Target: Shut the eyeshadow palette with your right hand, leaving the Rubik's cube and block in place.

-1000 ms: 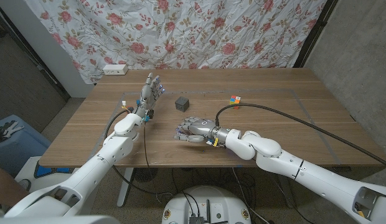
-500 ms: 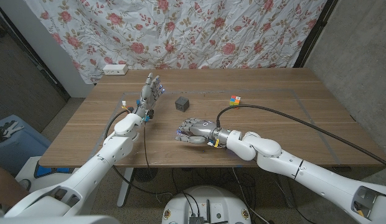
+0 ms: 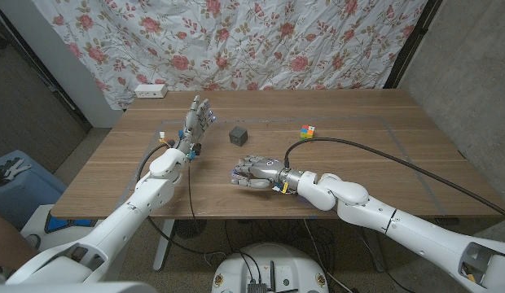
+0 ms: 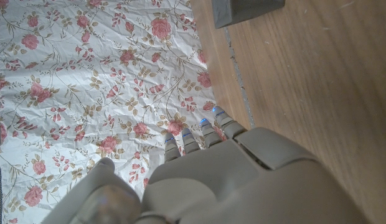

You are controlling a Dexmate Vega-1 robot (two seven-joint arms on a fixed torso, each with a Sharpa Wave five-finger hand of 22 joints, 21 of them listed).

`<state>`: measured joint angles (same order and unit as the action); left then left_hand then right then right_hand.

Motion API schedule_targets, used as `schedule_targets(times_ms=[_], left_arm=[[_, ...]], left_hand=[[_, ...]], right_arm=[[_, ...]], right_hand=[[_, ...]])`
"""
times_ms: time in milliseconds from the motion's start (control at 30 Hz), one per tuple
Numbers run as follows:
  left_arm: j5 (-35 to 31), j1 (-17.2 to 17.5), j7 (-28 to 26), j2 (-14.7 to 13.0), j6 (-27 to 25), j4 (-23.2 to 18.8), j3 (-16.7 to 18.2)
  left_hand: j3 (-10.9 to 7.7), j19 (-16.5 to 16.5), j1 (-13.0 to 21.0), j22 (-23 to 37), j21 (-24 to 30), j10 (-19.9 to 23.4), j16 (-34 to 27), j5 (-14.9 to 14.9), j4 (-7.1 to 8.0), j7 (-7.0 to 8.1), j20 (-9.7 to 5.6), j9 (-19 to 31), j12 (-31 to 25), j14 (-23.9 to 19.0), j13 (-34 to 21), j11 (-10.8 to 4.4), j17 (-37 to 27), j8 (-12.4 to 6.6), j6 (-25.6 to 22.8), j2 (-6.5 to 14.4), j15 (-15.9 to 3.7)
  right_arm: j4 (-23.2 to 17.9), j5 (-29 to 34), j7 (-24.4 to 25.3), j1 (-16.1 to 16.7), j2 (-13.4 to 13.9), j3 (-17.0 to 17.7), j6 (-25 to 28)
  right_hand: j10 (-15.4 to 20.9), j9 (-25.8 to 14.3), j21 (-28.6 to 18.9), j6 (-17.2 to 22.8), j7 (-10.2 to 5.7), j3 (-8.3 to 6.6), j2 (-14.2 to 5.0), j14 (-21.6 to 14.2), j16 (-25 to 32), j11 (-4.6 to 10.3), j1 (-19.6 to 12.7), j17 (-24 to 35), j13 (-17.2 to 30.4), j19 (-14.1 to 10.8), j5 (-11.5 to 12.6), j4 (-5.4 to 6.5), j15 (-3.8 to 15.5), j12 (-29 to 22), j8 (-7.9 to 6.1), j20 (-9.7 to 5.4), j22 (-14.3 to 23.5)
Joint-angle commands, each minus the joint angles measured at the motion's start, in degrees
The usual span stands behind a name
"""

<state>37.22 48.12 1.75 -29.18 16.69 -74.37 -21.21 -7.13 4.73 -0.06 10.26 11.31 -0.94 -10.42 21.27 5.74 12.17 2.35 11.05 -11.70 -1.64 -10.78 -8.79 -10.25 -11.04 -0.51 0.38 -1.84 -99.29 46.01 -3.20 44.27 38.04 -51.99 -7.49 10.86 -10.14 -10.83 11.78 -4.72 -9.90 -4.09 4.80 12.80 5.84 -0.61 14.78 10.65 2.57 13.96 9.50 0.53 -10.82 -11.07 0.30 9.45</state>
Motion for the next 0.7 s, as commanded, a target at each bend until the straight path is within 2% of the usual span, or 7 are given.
schedule_targets(times_ms=[33,700], left_arm=[[0.00,0.00,0.00,0.00,0.01,0.00,0.00],[0.01,0.03,-0.02,-0.03,-0.03,-0.08,0.01]], left_hand=[[-0.44,0.46,0.35,0.21,0.26,0.03,-0.36,0.23,0.03,0.40,0.08,0.24,-0.29,-0.26,-0.25,-0.47,-0.30,-0.30,0.11,0.44,-1.37],[-0.44,0.41,0.35,0.21,0.24,0.03,-0.35,0.23,0.02,0.41,0.04,0.24,-0.29,-0.24,-0.25,-0.55,-0.30,-0.30,0.11,0.44,-1.33]], right_arm=[[1.53,-0.46,0.31,-0.26,-0.20,-0.40,-0.74],[2.68,-0.29,0.97,-0.91,-0.43,-0.79,-1.19]], right_hand=[[0.59,-0.19,-0.14,0.61,0.15,-0.17,-3.96,0.38,0.52,-0.25,0.72,0.34,0.16,-0.37,-0.12,0.32,0.37,-0.28,-0.24,-0.18,0.24],[0.92,-0.20,-0.08,1.10,0.39,0.03,-4.04,0.71,0.57,-0.46,0.97,0.49,0.14,-0.27,-0.08,0.56,0.54,-0.30,-0.30,-0.55,0.25]])
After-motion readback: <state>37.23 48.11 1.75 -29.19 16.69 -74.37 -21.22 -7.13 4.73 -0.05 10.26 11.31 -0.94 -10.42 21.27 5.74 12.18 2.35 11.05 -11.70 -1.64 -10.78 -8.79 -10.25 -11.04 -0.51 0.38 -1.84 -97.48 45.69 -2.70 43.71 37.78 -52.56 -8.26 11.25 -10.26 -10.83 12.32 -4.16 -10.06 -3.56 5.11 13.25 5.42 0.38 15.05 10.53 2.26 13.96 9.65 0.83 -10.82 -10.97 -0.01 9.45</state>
